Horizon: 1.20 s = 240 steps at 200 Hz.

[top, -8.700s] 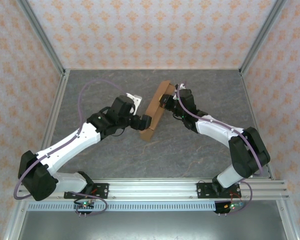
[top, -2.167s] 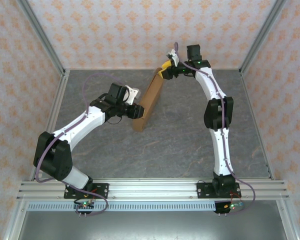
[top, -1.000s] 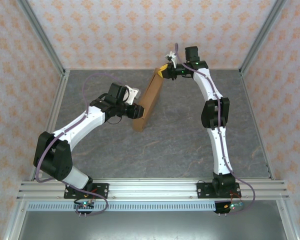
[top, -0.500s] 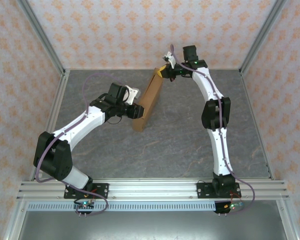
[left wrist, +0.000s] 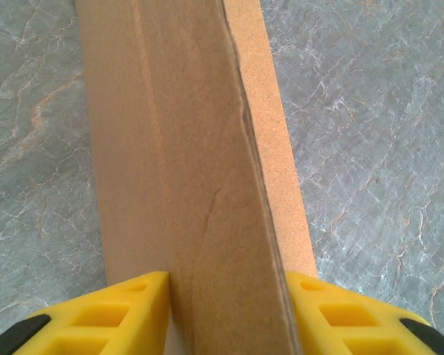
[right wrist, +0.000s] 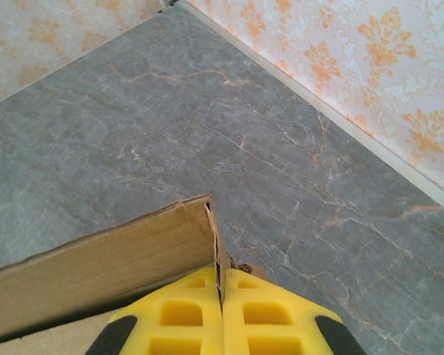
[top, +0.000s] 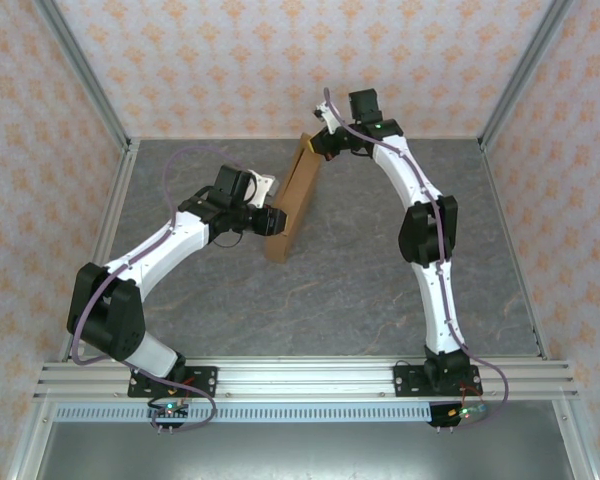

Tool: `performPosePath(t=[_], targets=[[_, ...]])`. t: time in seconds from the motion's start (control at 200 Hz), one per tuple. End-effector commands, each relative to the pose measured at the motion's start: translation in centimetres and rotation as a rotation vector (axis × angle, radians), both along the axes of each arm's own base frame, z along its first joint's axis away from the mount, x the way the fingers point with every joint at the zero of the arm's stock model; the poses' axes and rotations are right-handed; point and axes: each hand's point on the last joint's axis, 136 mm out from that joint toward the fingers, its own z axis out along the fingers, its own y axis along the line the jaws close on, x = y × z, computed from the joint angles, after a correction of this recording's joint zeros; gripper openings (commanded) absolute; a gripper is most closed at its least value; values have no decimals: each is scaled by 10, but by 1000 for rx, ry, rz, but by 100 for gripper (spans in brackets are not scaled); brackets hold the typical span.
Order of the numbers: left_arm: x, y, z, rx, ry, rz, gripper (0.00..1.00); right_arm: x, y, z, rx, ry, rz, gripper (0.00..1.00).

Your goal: Fold the paper box

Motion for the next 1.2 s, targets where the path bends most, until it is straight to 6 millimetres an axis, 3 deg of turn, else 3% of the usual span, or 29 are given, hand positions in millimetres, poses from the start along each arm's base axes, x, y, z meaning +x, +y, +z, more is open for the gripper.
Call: performPosePath(t=[0.0,0.565,0.906,0.996,1.196], targets=[[-11,21,-41,103,129,50,41,1,-5,11,-22,36,-123,0],[-2,27,-30,47,110,104,46,-1,-4,-20,-61,138,-302,0],[3,32,-19,52,69,141,62,2,-1,-20,-83,135,-347,0],[4,34,-20,57,67,150,61,1,1,-20,-87,132,-342,0],[5,38,-31,87,96,163,48,-4,-4,-18,-132,117,-324,0]])
